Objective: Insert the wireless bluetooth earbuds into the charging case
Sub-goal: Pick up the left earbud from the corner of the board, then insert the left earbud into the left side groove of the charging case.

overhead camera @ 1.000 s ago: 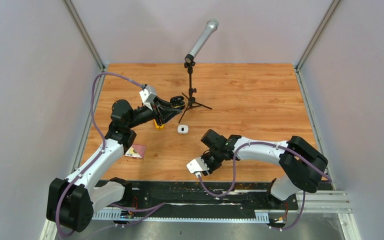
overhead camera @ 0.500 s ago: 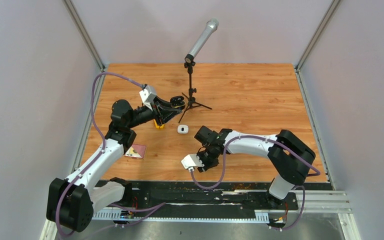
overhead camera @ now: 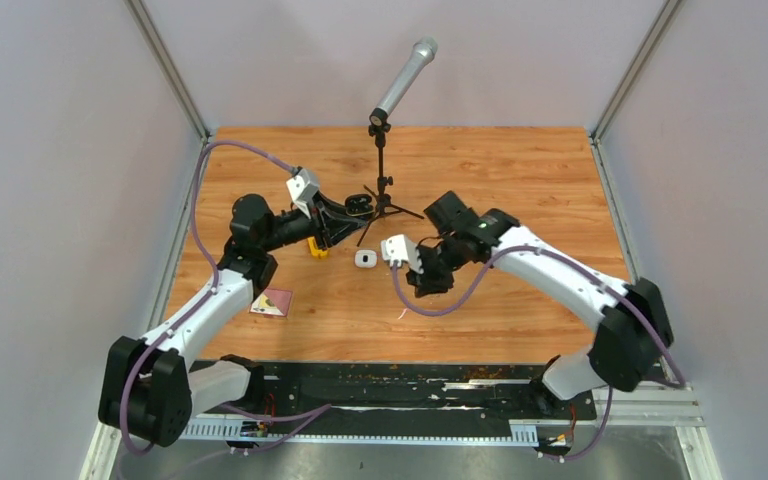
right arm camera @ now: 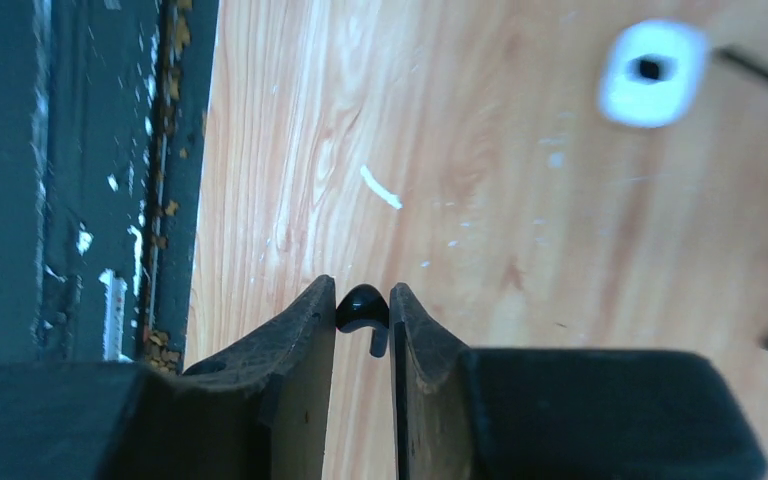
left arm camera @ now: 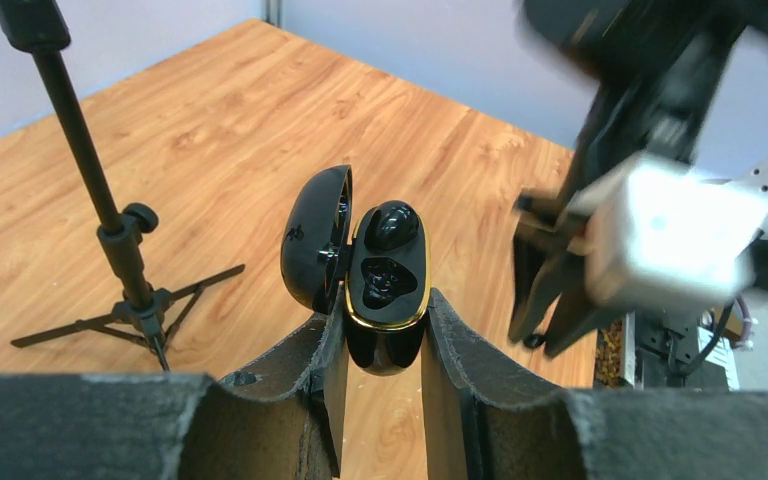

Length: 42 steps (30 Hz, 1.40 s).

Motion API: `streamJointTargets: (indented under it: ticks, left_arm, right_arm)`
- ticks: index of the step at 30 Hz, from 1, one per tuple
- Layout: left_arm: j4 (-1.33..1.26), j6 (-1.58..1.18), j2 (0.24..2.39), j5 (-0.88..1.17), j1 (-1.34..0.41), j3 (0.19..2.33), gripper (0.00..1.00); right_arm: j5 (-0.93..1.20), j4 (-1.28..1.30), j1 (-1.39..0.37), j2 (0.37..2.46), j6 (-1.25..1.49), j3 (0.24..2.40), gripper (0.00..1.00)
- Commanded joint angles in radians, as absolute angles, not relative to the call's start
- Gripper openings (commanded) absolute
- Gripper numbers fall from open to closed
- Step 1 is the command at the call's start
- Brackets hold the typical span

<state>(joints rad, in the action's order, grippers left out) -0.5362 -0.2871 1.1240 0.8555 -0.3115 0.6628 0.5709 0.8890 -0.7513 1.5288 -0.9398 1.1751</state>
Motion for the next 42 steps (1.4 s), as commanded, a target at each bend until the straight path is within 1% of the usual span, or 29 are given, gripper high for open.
streamJointTargets:
  ticks: [1, 4, 7, 11, 14, 17, 21, 27, 35, 42]
  left_arm:
    - [-0.597, -0.298, 1.158, 0.909, -0.31, 0.731, 0.0]
    - [-0.615, -0.308, 1.207, 0.938, -0.338, 0.758, 0.0]
    - [-0.633, -0.31, 1.262, 0.938, -0.386, 0.8, 0.0]
    - [-0.644, -0.343, 1.317, 0.935, -0.444, 0.883, 0.0]
    - [-0.637, -0.364, 1.332, 0.939, -0.466, 0.943, 0.0]
    - [-0.637, -0.392, 1.331, 0.938, -0.472, 0.977, 0.0]
    - [-0.629, -0.407, 1.303, 0.928, -0.472, 0.991, 0.0]
    - [-0.598, -0.407, 1.269, 0.929, -0.472, 1.0, 0.0]
    - [-0.576, -0.431, 1.277, 0.937, -0.474, 1.049, 0.0]
    - [-0.581, -0.535, 1.288, 0.848, -0.477, 1.122, 0.0]
  right_arm:
    - [0.674, 0.959, -0.712, 1.356, -0.82, 1.29, 0.11]
    - [0.665, 0.934, -0.7, 1.271, -0.779, 1.363, 0.12]
    - [0.673, 0.896, -0.698, 1.234, -0.695, 1.46, 0.12]
    - [0.682, 0.73, -0.698, 1.213, -0.522, 1.543, 0.14]
    - [0.674, 0.561, -0.695, 1.235, -0.351, 1.588, 0.14]
    - [0.672, 0.459, -0.686, 1.293, -0.216, 1.651, 0.14]
    - [0.686, 0.321, -0.648, 1.35, -0.044, 1.666, 0.15]
    - [0.715, 0.22, -0.619, 1.369, 0.047, 1.622, 0.15]
    - [0.721, 0.161, -0.619, 1.365, 0.054, 1.589, 0.15]
    - [0.708, 0.126, -0.618, 1.369, 0.029, 1.593, 0.16]
